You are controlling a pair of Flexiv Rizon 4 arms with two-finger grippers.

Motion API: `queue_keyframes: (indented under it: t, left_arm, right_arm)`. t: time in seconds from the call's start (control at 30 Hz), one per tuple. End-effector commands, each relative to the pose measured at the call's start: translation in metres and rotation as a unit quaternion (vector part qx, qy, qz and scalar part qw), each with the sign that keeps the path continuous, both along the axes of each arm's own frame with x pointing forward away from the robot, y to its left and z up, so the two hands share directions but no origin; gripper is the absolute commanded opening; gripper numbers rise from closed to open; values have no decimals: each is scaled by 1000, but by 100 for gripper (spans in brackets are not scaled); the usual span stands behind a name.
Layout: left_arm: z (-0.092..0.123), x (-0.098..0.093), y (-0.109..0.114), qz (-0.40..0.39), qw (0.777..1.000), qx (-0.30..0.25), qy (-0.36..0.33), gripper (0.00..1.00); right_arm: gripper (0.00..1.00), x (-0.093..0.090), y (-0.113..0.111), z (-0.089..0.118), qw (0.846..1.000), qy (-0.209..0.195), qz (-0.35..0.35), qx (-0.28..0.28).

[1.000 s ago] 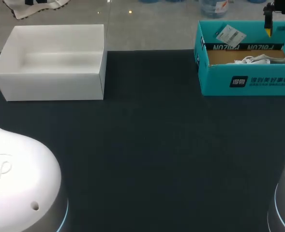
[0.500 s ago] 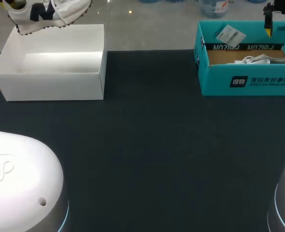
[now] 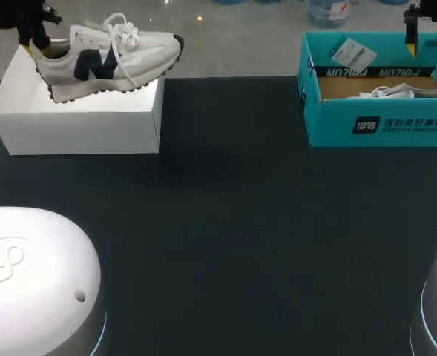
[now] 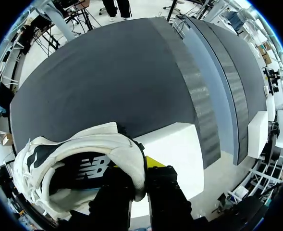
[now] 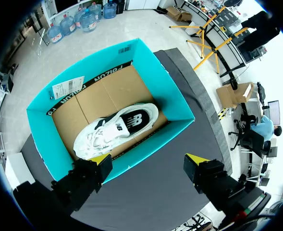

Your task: Take the shoe out of the shoebox, open the shoe tongue, remove and reinsert the insole, then place the shoe into the shoebox

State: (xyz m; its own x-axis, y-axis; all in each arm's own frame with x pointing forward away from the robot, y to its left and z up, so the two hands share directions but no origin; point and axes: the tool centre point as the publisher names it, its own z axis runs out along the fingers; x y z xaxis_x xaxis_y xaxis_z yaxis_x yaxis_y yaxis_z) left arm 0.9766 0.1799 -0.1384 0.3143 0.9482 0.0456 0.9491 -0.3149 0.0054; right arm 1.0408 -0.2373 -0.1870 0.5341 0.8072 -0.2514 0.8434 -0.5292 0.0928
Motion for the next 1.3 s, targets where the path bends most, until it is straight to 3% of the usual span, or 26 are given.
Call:
queue_keyframes:
  t: [0.03, 0.2, 0.57, 0.93, 1.3]
  left_arm:
    - [-7, -66, -23, -16, 989, -31, -142, 0]
    - [-20, -104, -62, -51, 989, -29, -132, 0]
    - [-51, -166, -131, -74, 992, -21, -99, 0]
    - [-67, -180, -165, -51, 993, 2, -102, 0]
    - [-74, -183, -169, -43, 994, 14, -96, 0]
  right_arm:
    - [100, 0, 0, 0, 1000, 0, 0, 0]
    - [100, 0, 0, 0, 1000, 0, 0, 0]
    - [100, 0, 0, 0, 1000, 0, 0, 0]
    - [100, 0, 0, 0, 1000, 0, 0, 0]
    - [100, 0, 0, 0, 1000, 0, 0, 0]
